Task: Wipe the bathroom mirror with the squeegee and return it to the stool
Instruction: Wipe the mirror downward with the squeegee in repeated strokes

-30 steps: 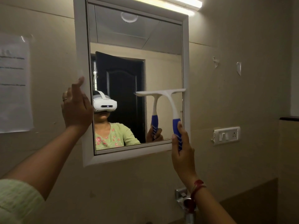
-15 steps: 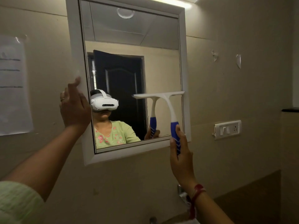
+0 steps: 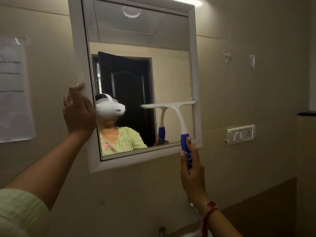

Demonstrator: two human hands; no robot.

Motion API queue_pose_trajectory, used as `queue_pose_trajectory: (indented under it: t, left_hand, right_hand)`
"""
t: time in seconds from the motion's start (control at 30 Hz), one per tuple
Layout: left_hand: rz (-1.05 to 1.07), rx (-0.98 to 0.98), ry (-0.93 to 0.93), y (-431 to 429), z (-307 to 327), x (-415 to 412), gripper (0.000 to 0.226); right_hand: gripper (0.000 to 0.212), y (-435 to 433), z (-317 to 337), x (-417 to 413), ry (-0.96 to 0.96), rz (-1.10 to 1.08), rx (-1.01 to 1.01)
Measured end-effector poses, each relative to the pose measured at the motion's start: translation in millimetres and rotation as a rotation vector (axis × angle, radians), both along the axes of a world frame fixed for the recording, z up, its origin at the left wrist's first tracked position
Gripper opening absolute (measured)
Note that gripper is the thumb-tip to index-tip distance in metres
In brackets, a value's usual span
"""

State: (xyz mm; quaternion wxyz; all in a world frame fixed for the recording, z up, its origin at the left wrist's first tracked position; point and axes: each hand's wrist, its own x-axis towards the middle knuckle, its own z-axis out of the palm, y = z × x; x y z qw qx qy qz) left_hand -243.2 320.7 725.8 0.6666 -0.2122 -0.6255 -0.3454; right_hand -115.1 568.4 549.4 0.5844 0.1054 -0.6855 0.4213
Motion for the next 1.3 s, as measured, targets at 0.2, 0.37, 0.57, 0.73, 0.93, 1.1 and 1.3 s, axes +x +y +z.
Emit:
queue_pose_trajectory:
  t: [0.2, 0.37, 0.57, 0.73, 0.93, 1.1, 1.3]
  left_hand:
    - [-0.006, -0.001, -0.003, 0, -1, -1, 0.027]
    - [-0.006, 0.009, -0.01, 0, -1, -1, 0.026]
    - [-0.017, 0.009, 0.009, -1, 0, -3, 0.026]
    - [-0.015, 0.016, 0.008, -1, -1, -6, 0.027]
    - [-0.011, 0.024, 0.005, -1, 0, -5, 0.026]
    - [-0.024, 0.027, 0.019, 0, -1, -3, 0.026]
    - [-0.018, 0.022, 0.016, -1, 0, -3, 0.027]
  right_hand:
    - [0.049, 2, 0, 2, -0.01, 0.0, 0.018]
    - [0.047, 2, 38, -1, 0.031, -0.025, 0.028]
    - [0.048, 3, -20, 5, -0.037, -0.019, 0.033]
    - [0.044, 0, -18, 8, -0.035, 0.002, 0.008]
    - [0.048, 4, 14, 2, -0.004, 0.015, 0.017]
    - [0.052, 7, -41, 7, -0.098, -0.055, 0.092]
    - [0.05, 5, -4, 4, -0.05, -0.039, 0.081]
